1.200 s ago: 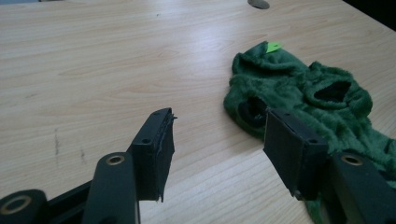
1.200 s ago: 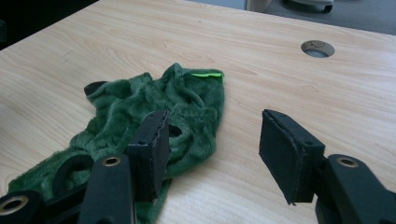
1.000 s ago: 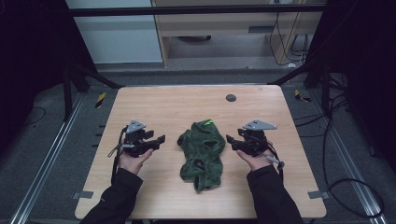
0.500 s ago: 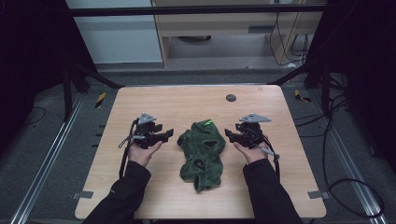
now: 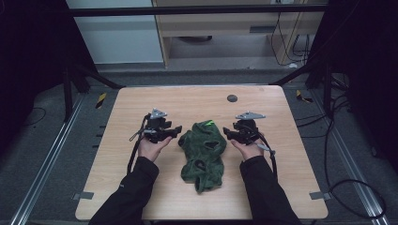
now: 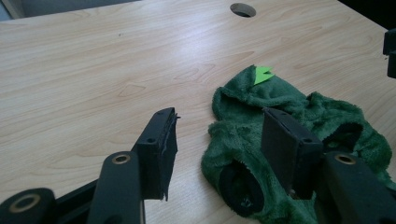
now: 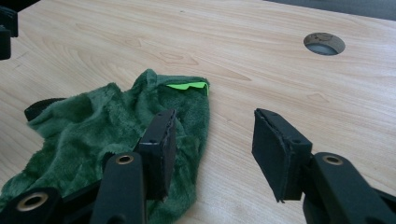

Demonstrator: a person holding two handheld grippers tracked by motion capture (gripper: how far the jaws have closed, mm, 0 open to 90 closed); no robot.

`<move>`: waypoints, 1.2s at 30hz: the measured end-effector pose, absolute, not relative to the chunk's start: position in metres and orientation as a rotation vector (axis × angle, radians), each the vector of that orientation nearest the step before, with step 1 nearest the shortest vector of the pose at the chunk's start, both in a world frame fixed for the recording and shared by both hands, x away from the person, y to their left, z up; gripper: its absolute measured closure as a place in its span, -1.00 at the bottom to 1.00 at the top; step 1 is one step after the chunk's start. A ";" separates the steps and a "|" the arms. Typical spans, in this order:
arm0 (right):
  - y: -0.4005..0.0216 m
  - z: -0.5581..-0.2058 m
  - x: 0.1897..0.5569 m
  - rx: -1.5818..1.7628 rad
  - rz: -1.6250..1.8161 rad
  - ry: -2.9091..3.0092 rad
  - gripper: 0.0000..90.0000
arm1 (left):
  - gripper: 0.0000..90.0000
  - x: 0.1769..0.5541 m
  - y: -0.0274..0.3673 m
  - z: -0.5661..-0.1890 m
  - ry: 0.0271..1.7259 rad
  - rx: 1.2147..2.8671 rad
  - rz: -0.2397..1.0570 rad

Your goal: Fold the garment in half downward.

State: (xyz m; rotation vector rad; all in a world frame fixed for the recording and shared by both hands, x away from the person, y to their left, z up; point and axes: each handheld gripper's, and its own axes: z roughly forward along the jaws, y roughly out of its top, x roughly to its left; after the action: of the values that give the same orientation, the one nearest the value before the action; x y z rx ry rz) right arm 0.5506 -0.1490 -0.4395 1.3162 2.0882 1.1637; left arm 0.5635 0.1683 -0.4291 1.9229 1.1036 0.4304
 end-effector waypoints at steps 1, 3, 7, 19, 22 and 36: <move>-0.148 -0.440 0.552 1.317 1.164 2.091 0.11 | 0.03 0.565 0.167 -0.430 1.103 1.927 0.433; -0.148 -0.440 0.553 1.322 1.164 2.092 0.11 | 0.03 0.566 0.165 -0.431 1.101 1.941 0.433; -0.143 -0.441 0.560 1.319 1.151 2.104 0.13 | 0.06 0.573 0.158 -0.436 1.095 1.965 0.434; -0.136 -0.458 0.571 1.345 1.113 2.148 0.16 | 0.13 0.587 0.144 -0.452 1.099 2.015 0.424; -0.135 -0.461 0.573 1.351 1.107 2.156 0.16 | 0.14 0.590 0.143 -0.458 1.108 2.025 0.422; -0.128 -0.477 0.581 1.379 1.078 2.197 0.18 | 0.20 0.599 0.136 -0.478 1.144 2.065 0.373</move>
State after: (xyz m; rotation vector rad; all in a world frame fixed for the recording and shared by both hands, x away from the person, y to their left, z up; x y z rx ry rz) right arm 0.5807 -0.1281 -0.4770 1.3794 2.1970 1.0780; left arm 0.5990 0.1360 -0.4775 2.0647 1.1441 0.3734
